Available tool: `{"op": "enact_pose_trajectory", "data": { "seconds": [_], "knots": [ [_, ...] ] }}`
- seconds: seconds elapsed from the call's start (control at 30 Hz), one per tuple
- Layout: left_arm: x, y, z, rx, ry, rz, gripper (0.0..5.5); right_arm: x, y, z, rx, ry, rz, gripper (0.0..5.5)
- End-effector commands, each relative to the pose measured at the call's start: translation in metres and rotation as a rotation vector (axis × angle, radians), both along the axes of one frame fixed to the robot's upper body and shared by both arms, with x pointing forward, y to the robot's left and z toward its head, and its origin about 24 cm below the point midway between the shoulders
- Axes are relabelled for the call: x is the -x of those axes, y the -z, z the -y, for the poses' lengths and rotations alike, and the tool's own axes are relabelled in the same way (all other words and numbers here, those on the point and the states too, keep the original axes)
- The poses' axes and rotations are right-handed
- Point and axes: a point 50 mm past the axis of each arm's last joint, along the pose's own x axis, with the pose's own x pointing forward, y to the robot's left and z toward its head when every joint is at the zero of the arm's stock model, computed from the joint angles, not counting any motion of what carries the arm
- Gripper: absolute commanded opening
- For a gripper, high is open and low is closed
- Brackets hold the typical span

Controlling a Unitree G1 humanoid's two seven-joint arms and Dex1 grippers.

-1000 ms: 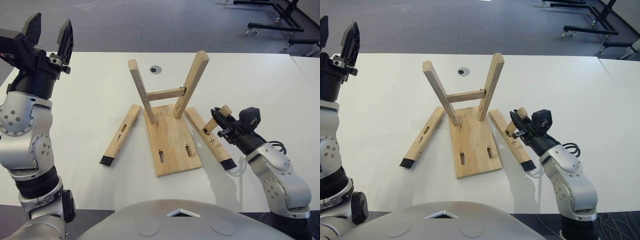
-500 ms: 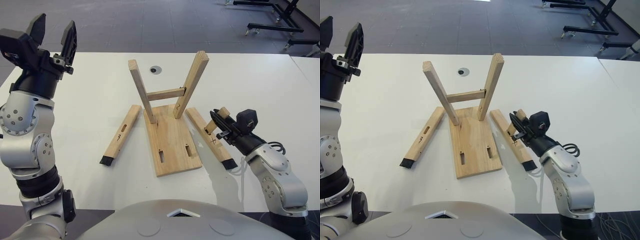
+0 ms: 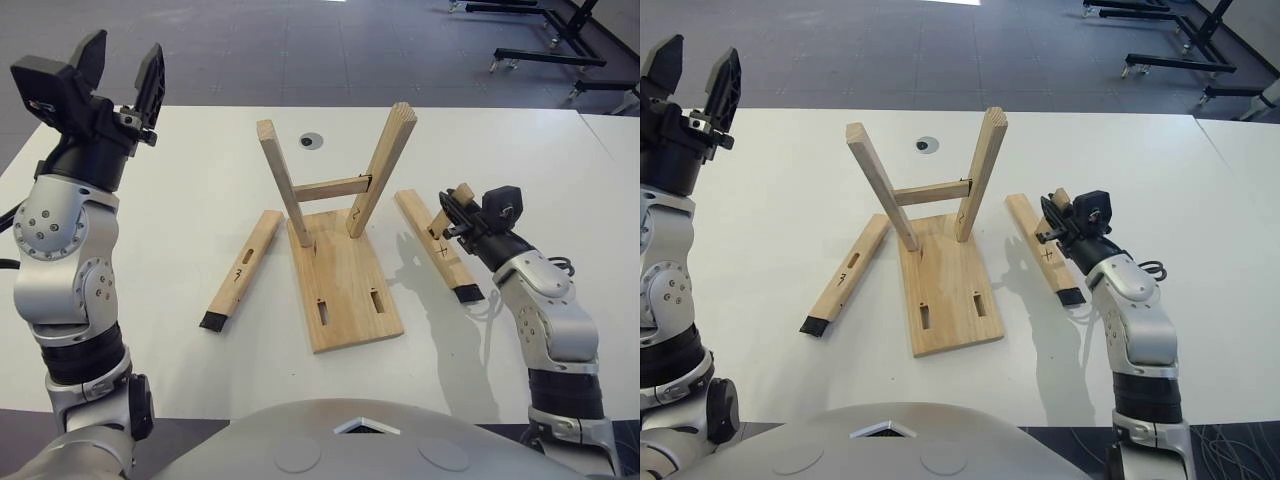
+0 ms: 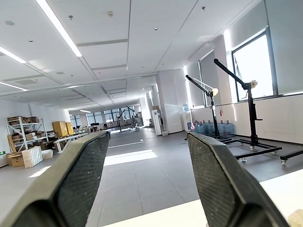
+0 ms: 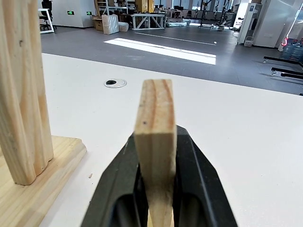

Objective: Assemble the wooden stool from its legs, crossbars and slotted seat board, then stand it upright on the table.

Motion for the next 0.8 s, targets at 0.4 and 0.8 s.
{"op": "enact_pose_trajectory", "data": {
  "seconds": [0.4, 0.8],
  "knots": [
    [-0.004, 0.01, 0.002, 0.011, -0.017, -0.024, 2.97, -0.01, -0.008, 0.01, -0.145, 0.085, 0.003, 1.38],
    [0.008, 0.009, 0.002, 0.147, 0.052, 0.031, 2.97, -0.017, -0.052, 0.01, -0.09, -0.013, 0.177, 3.51]
  ]
}}
